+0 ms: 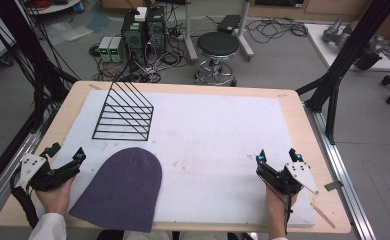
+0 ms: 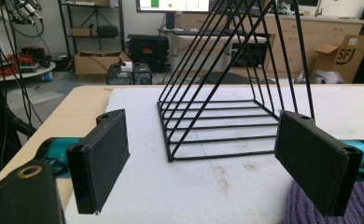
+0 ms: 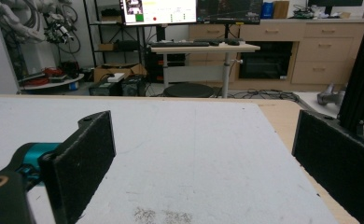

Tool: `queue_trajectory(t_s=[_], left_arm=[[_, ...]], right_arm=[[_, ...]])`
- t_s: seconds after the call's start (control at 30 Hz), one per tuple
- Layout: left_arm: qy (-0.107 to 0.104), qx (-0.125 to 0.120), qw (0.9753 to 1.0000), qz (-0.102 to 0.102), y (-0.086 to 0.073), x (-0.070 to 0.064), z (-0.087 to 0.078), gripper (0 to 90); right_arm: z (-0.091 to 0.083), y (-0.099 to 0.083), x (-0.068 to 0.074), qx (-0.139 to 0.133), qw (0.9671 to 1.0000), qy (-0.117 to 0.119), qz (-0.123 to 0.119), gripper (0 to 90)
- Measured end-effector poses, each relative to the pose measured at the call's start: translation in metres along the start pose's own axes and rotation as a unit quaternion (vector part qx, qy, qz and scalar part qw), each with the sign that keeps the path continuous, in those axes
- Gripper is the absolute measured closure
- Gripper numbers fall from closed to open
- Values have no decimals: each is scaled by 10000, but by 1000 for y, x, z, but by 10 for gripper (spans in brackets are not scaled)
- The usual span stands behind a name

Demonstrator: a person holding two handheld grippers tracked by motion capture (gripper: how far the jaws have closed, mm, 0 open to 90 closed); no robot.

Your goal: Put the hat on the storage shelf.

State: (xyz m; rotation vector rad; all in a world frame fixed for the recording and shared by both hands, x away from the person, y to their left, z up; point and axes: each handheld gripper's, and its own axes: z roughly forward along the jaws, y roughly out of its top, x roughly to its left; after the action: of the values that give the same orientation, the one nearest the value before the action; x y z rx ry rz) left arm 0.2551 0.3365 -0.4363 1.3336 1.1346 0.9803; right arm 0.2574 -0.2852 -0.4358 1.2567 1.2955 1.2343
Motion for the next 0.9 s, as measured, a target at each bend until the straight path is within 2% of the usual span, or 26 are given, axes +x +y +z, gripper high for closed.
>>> queue_trajectory(t_s=[0.33,0.9], left_arm=[[-44,30,10000,-22,0,0,0,180],[-73,47,10000,-26,0,0,0,180]], right_arm=[[-1,0,-2,-40,9999,-46,81,52],[-1,0,-3,-28,9999,-61,75,52]])
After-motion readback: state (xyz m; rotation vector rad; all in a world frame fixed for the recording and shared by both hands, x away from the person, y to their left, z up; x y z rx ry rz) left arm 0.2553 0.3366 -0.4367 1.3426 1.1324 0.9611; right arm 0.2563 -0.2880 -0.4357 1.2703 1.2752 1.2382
